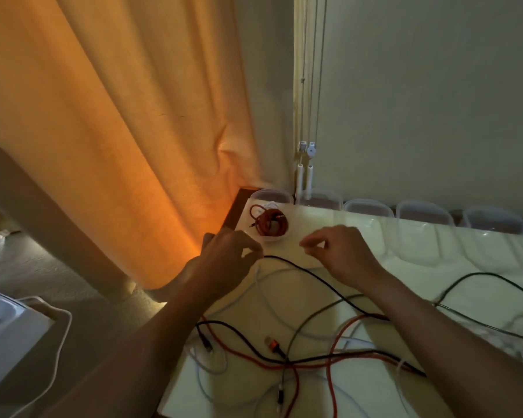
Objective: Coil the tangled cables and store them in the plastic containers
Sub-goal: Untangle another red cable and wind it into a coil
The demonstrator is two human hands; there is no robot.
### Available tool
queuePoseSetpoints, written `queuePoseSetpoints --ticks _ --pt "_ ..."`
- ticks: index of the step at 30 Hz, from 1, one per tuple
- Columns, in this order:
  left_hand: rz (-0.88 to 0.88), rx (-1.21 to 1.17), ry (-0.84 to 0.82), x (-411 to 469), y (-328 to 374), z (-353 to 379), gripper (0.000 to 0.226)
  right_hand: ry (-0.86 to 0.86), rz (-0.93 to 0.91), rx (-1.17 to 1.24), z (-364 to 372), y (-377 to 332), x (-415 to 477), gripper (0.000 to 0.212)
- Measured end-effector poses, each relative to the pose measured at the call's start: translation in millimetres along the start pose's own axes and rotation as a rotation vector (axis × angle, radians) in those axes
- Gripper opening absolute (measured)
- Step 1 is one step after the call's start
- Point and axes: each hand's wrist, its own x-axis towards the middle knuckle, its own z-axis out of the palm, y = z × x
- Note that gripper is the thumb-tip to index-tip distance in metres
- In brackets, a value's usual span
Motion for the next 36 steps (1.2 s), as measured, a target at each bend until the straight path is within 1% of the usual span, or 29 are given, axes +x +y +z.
queuePoseSetpoints --ticks 2,4,7,9,11,12,13,14,15,17,19,22,24,26,29,30,32,33,34,36 --pt "0.030 -0.025 -0.070 -26 7 3 0.012 -0.096 0.049 0.011 0 -2 -31 0.013" --pt "0.064 -0.045 -0.184 -57 19 3 0.013 -0.173 0.072 -0.005 1 -8 -70 0.013" --pt "0.085 -0.070 -0.279 -98 33 12 0.013 -0.235 0.059 -0.063 14 -11 -124 0.017" --pt "0.088 -0.014 -0.331 -120 44 18 0.016 -0.250 0.024 -0.122 22 -11 -152 0.024" --pt "0.080 0.016 -0.351 -137 52 25 0.022 -0.216 -0.045 -0.190 28 -12 -175 0.039" --pt "0.058 -0.008 -0.340 -143 53 28 0.025 -0.163 -0.095 -0.230 31 -12 -183 0.044" --pt "0.028 -0.042 -0.325 -150 56 28 0.026 -0.099 -0.138 -0.275 31 -13 -191 0.044" --pt "0.005 -0.070 -0.301 -154 57 30 0.026 -0.072 -0.141 -0.302 32 -14 -198 0.037" --pt "-0.007 -0.083 -0.280 -158 58 30 0.026 -0.070 -0.122 -0.321 33 -14 -203 0.030" --pt "-0.005 -0.093 -0.260 -166 61 32 0.026 -0.073 -0.124 -0.344 42 -6 -212 0.031" --pt "0.017 -0.103 -0.247 -171 65 32 0.029 -0.151 -0.097 -0.279 48 -1 -219 0.026" --pt "0.060 -0.111 -0.242 -178 68 32 0.030 -0.160 -0.063 -0.218 44 3 -223 0.012" --pt "0.077 -0.119 -0.228 -182 69 33 0.033 -0.134 -0.065 -0.171 37 2 -223 0.008" --pt "0.081 -0.132 -0.216 -185 71 33 0.041 -0.073 -0.080 -0.106 30 2 -221 0.007" --pt "0.171 -0.130 -0.268 -188 78 31 0.058 0.028 -0.070 0.043 20 5 -220 0.015" --pt "0.211 -0.128 -0.261 -187 82 32 0.056 0.055 -0.069 0.072 15 6 -220 0.014" --pt "0.240 -0.144 -0.204 -186 93 35 0.034 0.100 -0.050 0.098 5 6 -219 0.013" --pt "0.228 -0.166 -0.174 -186 97 36 0.024 0.118 -0.038 0.109 -2 5 -218 0.012" --pt "0.193 -0.205 -0.148 -184 101 38 0.019 0.133 -0.032 0.119 -9 3 -218 0.011" --pt "0.097 -0.297 -0.078 -182 107 39 0.017 0.171 -0.054 0.127 -23 1 -219 0.011"
